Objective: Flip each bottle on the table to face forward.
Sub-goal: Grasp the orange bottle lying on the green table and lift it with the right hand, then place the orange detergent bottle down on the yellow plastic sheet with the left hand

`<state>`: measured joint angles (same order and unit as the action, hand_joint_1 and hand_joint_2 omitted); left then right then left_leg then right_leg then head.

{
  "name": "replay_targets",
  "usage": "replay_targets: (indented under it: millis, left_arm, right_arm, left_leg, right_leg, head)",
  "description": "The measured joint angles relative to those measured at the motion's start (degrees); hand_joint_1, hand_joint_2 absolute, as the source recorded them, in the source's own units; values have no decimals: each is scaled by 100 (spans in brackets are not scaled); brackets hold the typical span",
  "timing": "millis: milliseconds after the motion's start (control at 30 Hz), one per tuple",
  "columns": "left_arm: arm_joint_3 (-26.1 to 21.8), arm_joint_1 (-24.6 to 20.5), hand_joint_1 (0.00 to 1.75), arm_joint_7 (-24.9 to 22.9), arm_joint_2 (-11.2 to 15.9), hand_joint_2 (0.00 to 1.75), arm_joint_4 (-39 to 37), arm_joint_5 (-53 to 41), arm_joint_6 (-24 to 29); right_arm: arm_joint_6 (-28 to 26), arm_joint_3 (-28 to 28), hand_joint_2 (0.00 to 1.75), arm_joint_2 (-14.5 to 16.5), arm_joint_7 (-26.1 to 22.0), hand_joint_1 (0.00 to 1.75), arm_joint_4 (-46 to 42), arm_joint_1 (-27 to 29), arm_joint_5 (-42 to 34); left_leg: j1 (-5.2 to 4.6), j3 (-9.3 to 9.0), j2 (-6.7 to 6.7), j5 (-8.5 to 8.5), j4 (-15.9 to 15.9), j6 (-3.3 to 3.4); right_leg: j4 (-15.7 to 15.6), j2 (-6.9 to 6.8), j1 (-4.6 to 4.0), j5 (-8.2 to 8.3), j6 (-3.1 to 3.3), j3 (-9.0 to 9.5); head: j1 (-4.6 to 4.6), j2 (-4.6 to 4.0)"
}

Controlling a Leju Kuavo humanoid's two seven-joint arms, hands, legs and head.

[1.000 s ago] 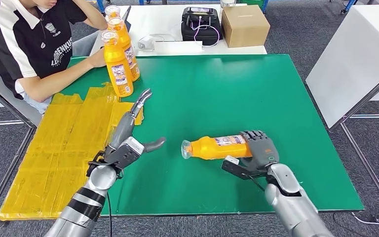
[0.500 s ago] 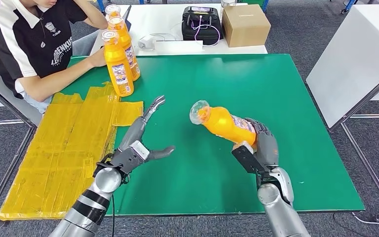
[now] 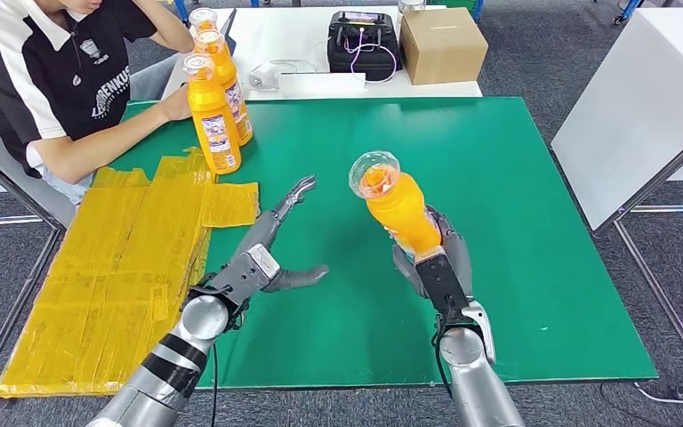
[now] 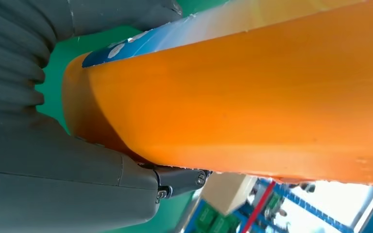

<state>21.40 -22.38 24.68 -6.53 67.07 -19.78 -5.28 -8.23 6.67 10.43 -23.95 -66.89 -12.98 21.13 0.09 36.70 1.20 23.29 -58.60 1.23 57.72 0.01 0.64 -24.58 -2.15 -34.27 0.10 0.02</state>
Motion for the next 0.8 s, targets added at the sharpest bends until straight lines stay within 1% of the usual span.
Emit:
replay_targets:
  millis: [100,200,367,500,633,800]
  left_arm:
    - [1,-115,0,-25,-27,175,-155,454,-385]
    - [-2,-292,0,-56,-84,175,-370,849,-617]
    - [-3,-492,0,-90,-185,175,-674,1213,-814]
    - [-3,-565,0,-120,-221,175,-816,1459,-960]
    - [-21,-578,0,-129,-219,175,-894,1616,-1018]
    - [-63,-566,0,-119,-193,175,-950,1685,-1013]
  right_arm:
    - [572,122,175,128,-100,175,11,-21,-438]
    - [911,346,175,292,-159,175,111,-101,-658]
    - [1004,880,175,547,-197,175,485,-312,-727]
    - [1063,1238,175,686,-197,175,763,-437,-724]
    - [1087,1513,175,736,-194,175,961,-531,-669]
    - [1087,1705,175,734,-172,175,1114,-638,-575]
  left_leg:
    - [0,1,-1,0,0,0]
    - [1,1,0,-1,0,-2]
    - [5,1,0,-3,1,-5]
    - [6,2,1,-3,1,-5]
    - [4,4,4,-3,1,-5]
    - [3,6,4,-4,1,-5]
  right_leg:
    - [0,0,-1,0,0,-1]
    - [1,0,-3,0,0,-1]
    - [3,0,-5,0,1,-2]
    - [3,0,-5,0,1,-2]
    - [2,-2,-2,-1,0,-2]
    - [2,-3,-1,0,0,-2]
  head:
    - [-2,0]
    - [-2,0]
    - [-2,0]
    - [-1,0]
    - [-1,0]
    - [-1,0]
